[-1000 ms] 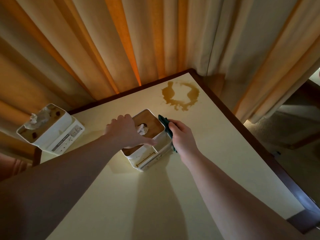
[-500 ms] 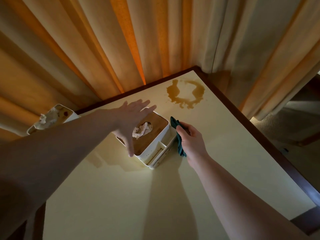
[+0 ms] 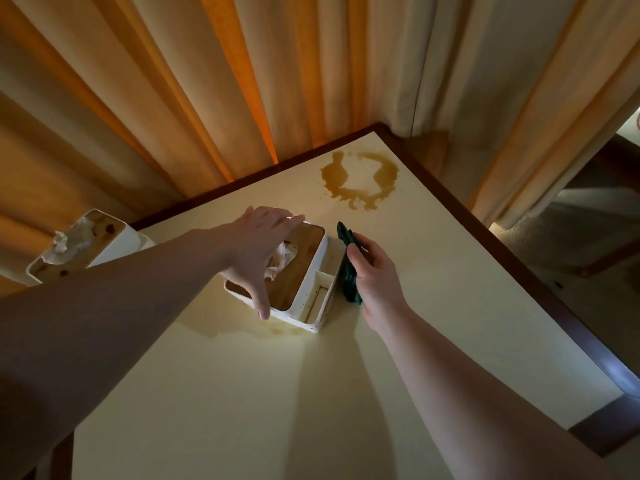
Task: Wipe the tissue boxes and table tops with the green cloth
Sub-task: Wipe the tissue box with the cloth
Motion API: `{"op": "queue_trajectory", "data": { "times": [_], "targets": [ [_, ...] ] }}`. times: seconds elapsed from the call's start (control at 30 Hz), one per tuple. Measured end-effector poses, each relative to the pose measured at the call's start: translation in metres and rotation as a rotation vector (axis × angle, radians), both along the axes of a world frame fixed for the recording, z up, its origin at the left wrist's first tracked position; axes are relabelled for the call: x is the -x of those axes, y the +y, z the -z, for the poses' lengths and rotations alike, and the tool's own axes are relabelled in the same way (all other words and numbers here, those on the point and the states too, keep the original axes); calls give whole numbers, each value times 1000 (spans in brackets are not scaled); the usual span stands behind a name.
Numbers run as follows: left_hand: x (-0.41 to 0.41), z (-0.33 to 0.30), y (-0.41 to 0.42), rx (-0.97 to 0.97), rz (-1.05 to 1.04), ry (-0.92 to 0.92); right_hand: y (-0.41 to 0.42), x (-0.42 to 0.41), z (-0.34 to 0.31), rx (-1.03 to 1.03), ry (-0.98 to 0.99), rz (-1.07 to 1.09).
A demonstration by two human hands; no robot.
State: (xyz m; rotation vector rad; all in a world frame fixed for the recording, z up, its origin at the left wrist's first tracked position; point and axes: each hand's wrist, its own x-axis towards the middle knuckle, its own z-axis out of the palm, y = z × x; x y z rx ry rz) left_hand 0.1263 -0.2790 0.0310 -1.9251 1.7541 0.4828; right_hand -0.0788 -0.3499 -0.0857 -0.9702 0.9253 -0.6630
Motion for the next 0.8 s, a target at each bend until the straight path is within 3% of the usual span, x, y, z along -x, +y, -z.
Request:
{"op": "queue_trajectory", "data": {
  "times": [0.5, 0.63, 0.8],
  "targets": [
    [8, 12, 15, 85, -128, 75, 109, 23, 6, -38, -1, -39],
    [9, 11, 15, 73, -160, 122, 86, 12, 3, -20, -33, -46],
    [12, 10, 13, 69, -165, 119, 27, -11, -3, 14, 63, -49]
  ]
}}
